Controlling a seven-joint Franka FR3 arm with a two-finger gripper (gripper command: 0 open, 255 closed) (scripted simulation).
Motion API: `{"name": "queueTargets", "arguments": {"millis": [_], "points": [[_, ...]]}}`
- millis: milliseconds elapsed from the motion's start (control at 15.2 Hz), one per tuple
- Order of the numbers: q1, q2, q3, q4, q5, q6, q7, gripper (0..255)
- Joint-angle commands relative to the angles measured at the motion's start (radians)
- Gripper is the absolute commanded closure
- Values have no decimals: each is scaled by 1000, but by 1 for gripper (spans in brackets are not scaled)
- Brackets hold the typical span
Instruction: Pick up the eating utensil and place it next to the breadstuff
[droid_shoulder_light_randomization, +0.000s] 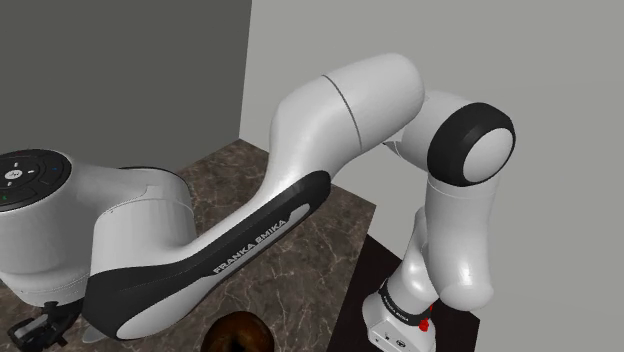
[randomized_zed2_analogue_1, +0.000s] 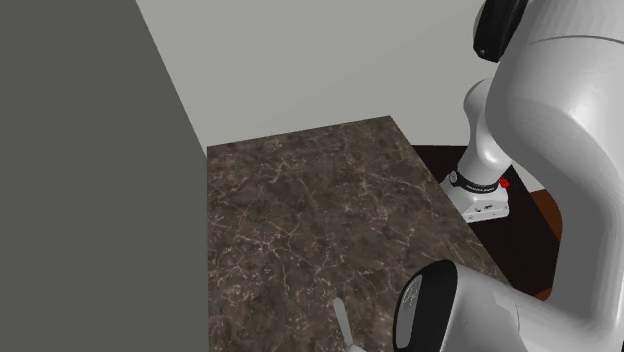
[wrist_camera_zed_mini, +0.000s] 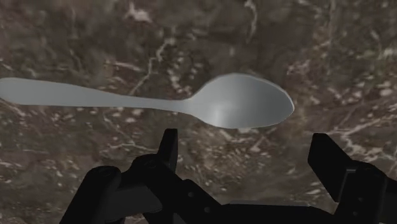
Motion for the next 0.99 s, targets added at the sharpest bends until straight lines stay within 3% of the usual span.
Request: {"name": "queueTargets", "arguments": {"millis": [0,132,396,924], "points": [[0,0,0,0,0,0,0,0],[0,0,0,0,0,0,0,0],[-7,-68,24,31,45,-92,-27,0],[-7,-69,24,31,45,-92,-27,0]]}}
